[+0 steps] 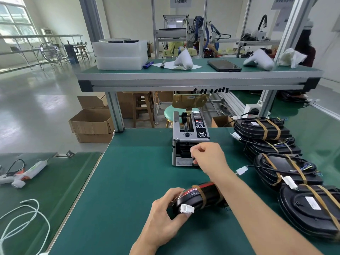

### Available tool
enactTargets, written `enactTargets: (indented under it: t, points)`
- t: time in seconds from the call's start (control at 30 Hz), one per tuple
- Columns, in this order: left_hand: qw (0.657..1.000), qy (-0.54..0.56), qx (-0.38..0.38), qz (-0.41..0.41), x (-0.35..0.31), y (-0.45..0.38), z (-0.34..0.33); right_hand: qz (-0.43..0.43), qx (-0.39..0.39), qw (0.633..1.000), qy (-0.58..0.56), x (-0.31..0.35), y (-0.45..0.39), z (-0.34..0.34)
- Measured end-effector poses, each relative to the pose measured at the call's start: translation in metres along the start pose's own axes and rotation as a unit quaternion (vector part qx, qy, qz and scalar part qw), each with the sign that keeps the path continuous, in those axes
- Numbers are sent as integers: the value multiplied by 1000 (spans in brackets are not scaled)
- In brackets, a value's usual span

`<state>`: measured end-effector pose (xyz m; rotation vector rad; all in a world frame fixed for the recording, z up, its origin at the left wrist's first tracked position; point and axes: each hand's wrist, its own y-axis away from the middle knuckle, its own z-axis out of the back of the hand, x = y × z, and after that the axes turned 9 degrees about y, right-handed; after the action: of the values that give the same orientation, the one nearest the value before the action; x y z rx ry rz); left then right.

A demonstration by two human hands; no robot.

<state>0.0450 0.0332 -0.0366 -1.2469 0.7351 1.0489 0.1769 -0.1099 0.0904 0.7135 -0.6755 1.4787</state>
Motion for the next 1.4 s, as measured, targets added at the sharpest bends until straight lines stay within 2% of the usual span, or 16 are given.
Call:
enactTargets:
  t: [0.07,0.13,0.4,0.93,1.07,1.17,1.27,1.4]
  points:
    - [1000,0,-1,-2,-1,0,0,-78,31,996,-38,0,-27,-15]
    - [1000,-1,-3,-4,-2,0,0,-142,23,987,-68,-4,-43,-28]
    - [1000,4,-2,1,-2,0,1,-243,-42,938,-242,0,-58,-45]
    - [1000,4,-4,9,-7,0,0,-314,-65,885,-338,-4,-66,-63]
    - [1000,3,-2,12,-6,0,0,-315,-57,889,-328,-2,-67,-61]
    - [1000,4,-4,14,-7,1,0,-299,-17,899,-320,0,-58,-48]
    - [1000,8,-6,15,-7,1,0,-219,32,934,-281,-2,-37,-17]
    - [1000,12,0,11,-6,0,0,-72,-16,973,-220,-34,6,39]
